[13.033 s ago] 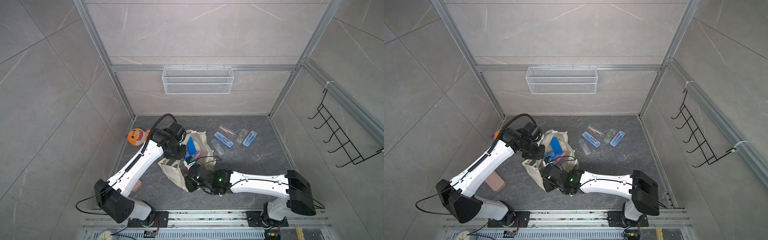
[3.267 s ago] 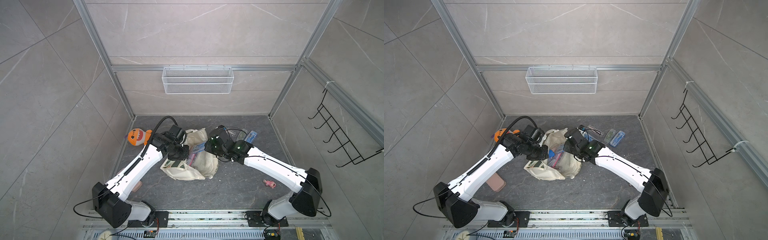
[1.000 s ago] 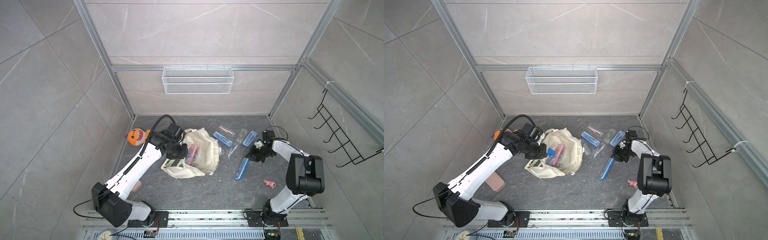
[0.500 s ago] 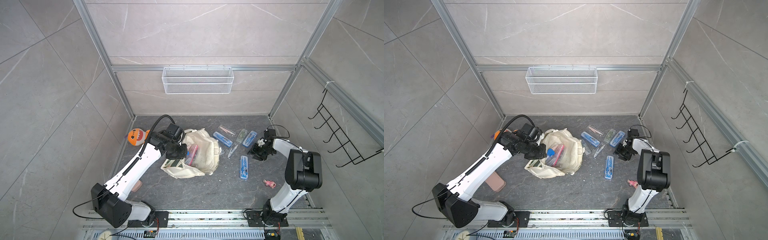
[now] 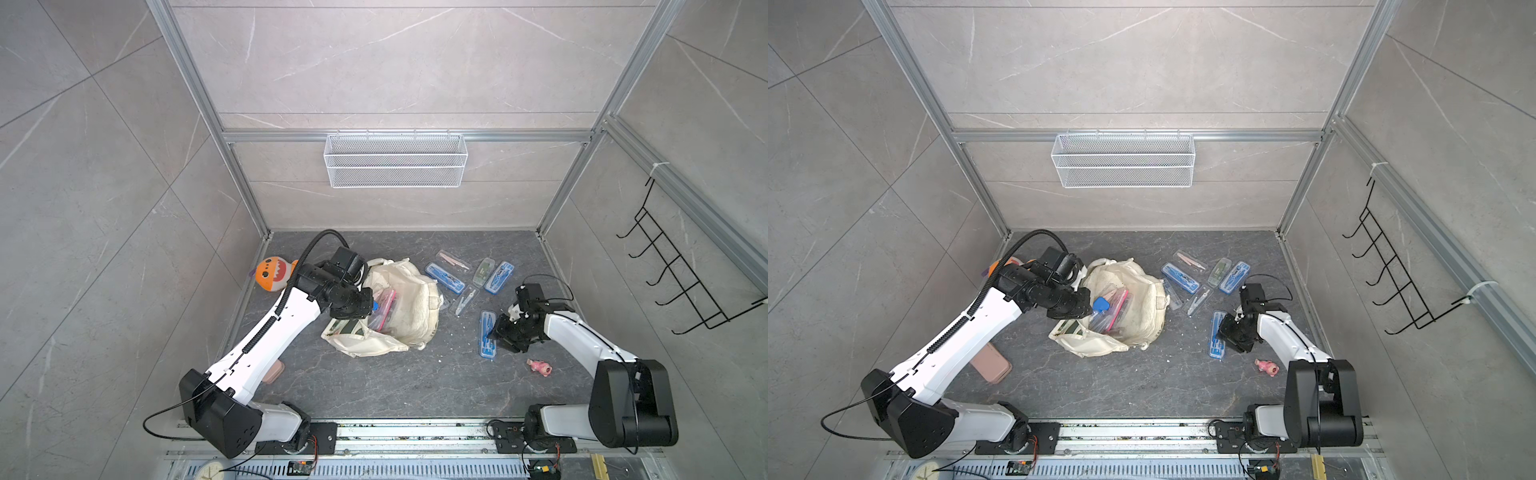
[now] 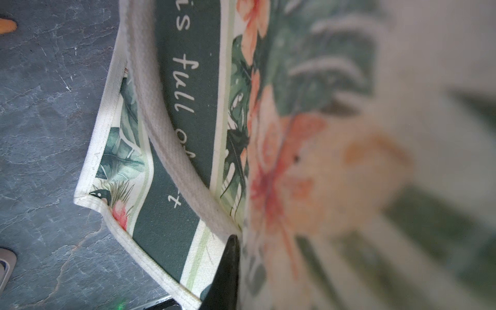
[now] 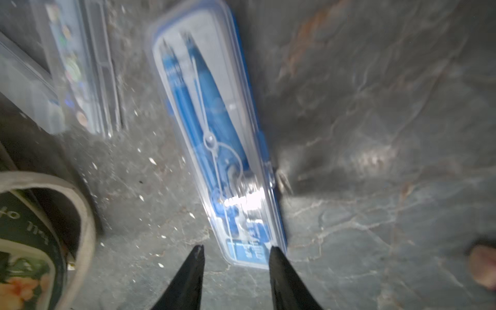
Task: Take out the compass set from the canvas bag
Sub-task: Adjust the compass set at the center of the board.
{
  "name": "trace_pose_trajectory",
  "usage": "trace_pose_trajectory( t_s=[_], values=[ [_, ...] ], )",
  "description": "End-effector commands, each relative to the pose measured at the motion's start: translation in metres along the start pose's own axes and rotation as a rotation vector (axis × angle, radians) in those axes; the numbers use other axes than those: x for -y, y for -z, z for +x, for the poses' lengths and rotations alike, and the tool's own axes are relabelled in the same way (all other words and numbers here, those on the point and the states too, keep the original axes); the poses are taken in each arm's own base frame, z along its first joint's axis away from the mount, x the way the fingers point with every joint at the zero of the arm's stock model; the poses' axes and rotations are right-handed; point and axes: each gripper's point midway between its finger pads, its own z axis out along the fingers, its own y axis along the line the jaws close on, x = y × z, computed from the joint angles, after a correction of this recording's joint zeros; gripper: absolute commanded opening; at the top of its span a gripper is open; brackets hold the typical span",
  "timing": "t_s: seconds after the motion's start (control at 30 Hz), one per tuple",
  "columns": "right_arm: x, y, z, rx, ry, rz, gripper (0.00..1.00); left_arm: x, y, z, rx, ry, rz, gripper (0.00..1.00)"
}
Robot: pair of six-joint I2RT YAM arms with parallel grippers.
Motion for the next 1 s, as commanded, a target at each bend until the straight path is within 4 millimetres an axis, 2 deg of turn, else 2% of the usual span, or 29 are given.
trace_pose_trajectory(
  t_s=[0.0, 0.13, 0.27, 0.67, 0.83, 0.97],
  values=[
    [0.018, 0.000, 0.016, -0.001, -0.046, 0.073, 0.47, 0.011, 0.021, -0.009, 0.072, -0.016, 0.056, 0.00],
    [0.018, -0.013, 0.029, -0.041, -0.047, 0.065, 0.45, 0.011, 0.020, -0.009, 0.073, -0.018, 0.056, 0.00],
    [0.014, -0.022, 0.026, -0.044, -0.051, 0.056, 0.43, 0.010, 0.019, -0.008, 0.072, -0.014, 0.057, 0.00],
    [-0.017, -0.035, -0.015, -0.019, -0.042, 0.009, 0.36, 0.009, 0.018, -0.005, 0.063, -0.004, 0.054, 0.00],
    [-0.047, -0.037, -0.028, -0.024, -0.029, -0.074, 0.35, 0.007, 0.019, -0.005, 0.062, -0.001, 0.046, 0.00],
    [-0.072, -0.038, -0.028, -0.034, 0.002, -0.134, 0.35, 0.005, 0.020, -0.004, 0.066, 0.000, 0.040, 0.00]
  ],
)
